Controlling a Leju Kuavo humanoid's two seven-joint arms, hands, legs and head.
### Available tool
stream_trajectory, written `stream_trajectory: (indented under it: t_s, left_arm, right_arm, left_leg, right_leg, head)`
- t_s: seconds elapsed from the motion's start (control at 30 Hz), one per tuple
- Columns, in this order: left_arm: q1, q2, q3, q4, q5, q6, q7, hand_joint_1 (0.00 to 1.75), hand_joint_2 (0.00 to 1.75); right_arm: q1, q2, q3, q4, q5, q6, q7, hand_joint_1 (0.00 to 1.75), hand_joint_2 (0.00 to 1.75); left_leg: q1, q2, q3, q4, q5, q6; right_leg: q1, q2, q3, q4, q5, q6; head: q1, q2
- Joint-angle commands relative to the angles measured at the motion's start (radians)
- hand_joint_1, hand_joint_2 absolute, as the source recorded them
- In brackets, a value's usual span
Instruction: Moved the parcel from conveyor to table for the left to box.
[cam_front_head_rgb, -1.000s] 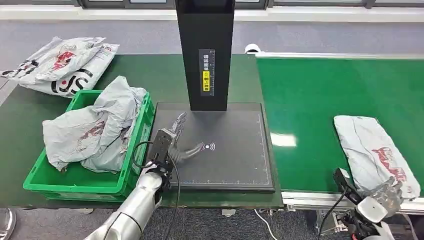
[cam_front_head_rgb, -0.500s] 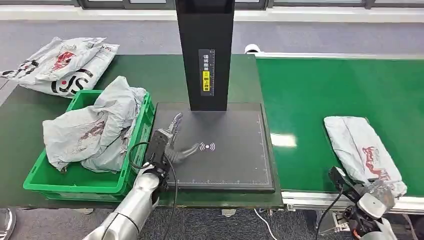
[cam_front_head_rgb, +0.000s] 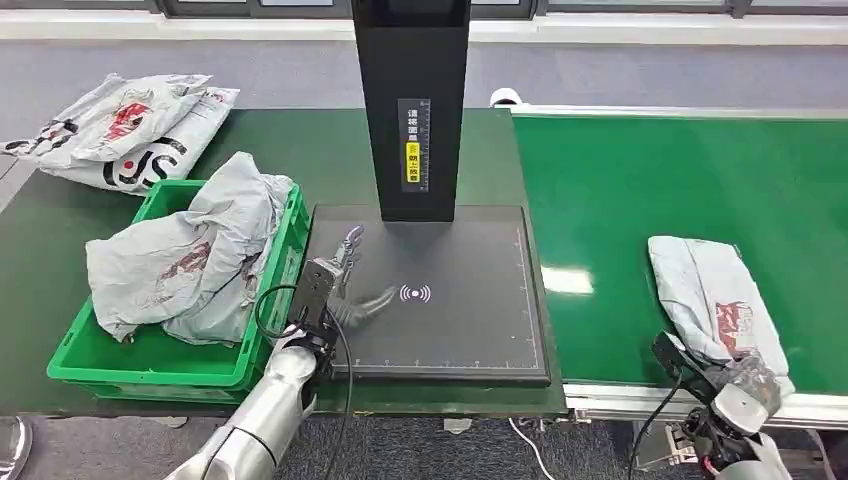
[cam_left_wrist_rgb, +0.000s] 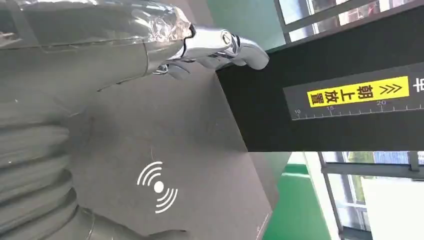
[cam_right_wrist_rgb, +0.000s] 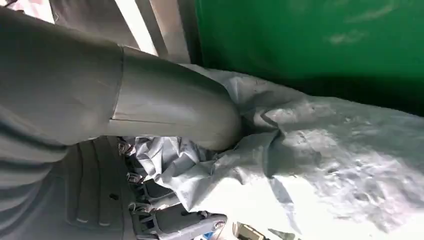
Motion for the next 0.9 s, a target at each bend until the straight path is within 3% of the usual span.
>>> stream_trajectory:
  t_s: [0.03,0.17,0.2,0.3,0.33,0.47,0.53,0.6,0.67,0.9]
  left_arm:
    - [0.029,0.033,-0.006,-0.043,-0.004,0.037,0.015,0.00,1.75]
    - [0.024,0.036,0.039,-0.066,-0.041,0.130,0.044,0.00,1.75]
    - [0.007,0.035,0.054,-0.066,-0.046,0.148,0.053,0.00,1.75]
    - [-0.021,0.025,0.091,-0.071,-0.063,0.162,0.059,0.00,1.75]
    - [-0.023,0.021,0.099,-0.074,-0.067,0.167,0.056,0.00,1.75]
    - [-0.010,0.013,0.099,-0.089,-0.104,0.201,0.051,0.00,1.75]
    - [-0.006,0.009,0.103,-0.099,-0.118,0.205,0.052,0.00,1.75]
    - [-0.016,0.015,0.106,-0.099,-0.117,0.204,0.051,0.00,1.75]
    - [-0.032,0.027,0.113,-0.095,-0.103,0.193,0.043,0.00,1.75]
    - [-0.034,0.028,0.113,-0.093,-0.101,0.191,0.043,0.00,1.75]
  right_arm:
    - [-0.040,0.092,-0.071,-0.070,-0.076,-0.342,-0.257,1.75,1.75]
    - [0.012,0.241,-0.121,-0.479,-0.267,-0.342,-0.574,1.75,1.75]
    - [-0.001,0.267,-0.092,-0.534,-0.327,-0.342,-0.635,1.75,1.75]
    - [0.054,0.283,0.089,-0.707,-0.365,-0.342,-0.611,1.75,1.75]
    - [0.084,0.308,0.104,-0.773,-0.267,-0.342,-0.599,1.75,1.75]
    - [0.198,0.407,0.161,-0.917,-0.222,-0.342,-0.652,1.75,1.75]
    - [0.214,0.423,0.197,-0.914,-0.224,-0.342,-0.652,1.75,1.75]
    - [0.214,0.389,0.326,-0.866,-0.259,-0.323,-0.598,1.75,1.75]
    - [0.226,0.364,0.452,-0.876,-0.270,-0.193,-0.529,1.75,1.75]
    - [0.224,0.352,0.477,-0.865,-0.273,-0.202,-0.503,1.75,1.75]
  left_leg:
    - [0.001,0.006,0.003,-0.001,-0.001,-0.001]
    - [0.000,0.014,0.003,-0.002,-0.002,-0.002]
    - [0.000,0.011,0.000,0.000,-0.001,-0.001]
    - [0.001,0.008,-0.001,0.000,-0.001,-0.002]
    - [0.001,0.007,-0.001,0.000,0.000,-0.002]
    - [0.002,0.002,0.000,-0.001,0.001,-0.003]
    - [0.003,0.004,0.002,-0.002,0.000,-0.003]
    - [0.002,0.003,0.001,-0.001,0.000,-0.003]
    - [0.002,0.003,0.000,-0.001,0.000,-0.003]
    - [0.001,0.002,0.000,-0.001,0.001,-0.003]
  right_leg:
    - [0.001,0.005,0.002,-0.002,0.001,-0.002]
    - [0.000,0.012,-0.002,0.000,0.002,-0.003]
    - [0.000,0.009,-0.004,0.001,0.002,-0.002]
    - [0.001,0.007,-0.005,0.003,0.001,-0.002]
    - [0.001,0.006,-0.005,0.003,0.001,-0.002]
    - [0.002,0.001,-0.001,0.001,0.000,-0.003]
    - [0.003,0.003,0.000,0.001,-0.001,-0.003]
    - [0.002,0.002,-0.001,0.002,-0.001,-0.003]
    - [0.002,0.002,-0.002,0.002,-0.001,-0.003]
    - [0.001,0.001,-0.002,0.002,-0.002,-0.003]
  head:
    - [0.000,0.000]
    - [0.000,0.000]
    - [0.000,0.000]
    - [0.000,0.000]
    - [0.000,0.000]
    - [0.000,0.000]
    - [0.000,0.000]
    - [0.000,0.000]
    - [0.000,0.000]
    - [0.000,0.000]
